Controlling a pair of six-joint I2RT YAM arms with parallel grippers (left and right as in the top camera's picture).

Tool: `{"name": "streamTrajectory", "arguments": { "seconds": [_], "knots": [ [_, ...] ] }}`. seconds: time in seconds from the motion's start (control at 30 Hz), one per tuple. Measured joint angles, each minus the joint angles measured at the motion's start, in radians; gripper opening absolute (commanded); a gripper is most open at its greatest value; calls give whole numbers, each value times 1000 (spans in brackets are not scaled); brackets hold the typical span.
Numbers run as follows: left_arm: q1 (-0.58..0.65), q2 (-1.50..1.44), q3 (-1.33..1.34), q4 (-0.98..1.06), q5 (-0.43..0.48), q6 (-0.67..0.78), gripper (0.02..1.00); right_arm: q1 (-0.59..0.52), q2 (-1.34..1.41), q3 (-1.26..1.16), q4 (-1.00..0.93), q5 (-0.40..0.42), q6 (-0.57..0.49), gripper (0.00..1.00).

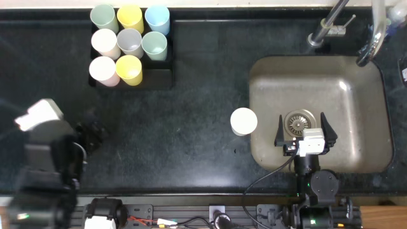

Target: Store Cups

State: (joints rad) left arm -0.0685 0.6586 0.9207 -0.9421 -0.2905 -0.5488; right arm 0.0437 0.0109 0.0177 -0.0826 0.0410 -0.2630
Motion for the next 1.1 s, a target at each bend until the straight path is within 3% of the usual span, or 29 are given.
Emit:
{"name": "streamTrajectory", "arguments": {
  "seconds": [0.23, 0.37, 0.77, 1.1],
  "knots": [
    [4, -259, -499, 796, 124, 240, 1000, 0, 0, 0, 0, 0, 0, 998],
    [4, -390, -606, 985, 149, 320, 1000, 0, 0, 0, 0, 0, 0, 996],
    [4, -578, -655, 590, 169, 511, 1000, 0, 0, 0, 0, 0, 0, 996],
    [4, -642, -799, 558, 180, 575, 1000, 0, 0, 0, 0, 0, 0, 998]
  ]
}}
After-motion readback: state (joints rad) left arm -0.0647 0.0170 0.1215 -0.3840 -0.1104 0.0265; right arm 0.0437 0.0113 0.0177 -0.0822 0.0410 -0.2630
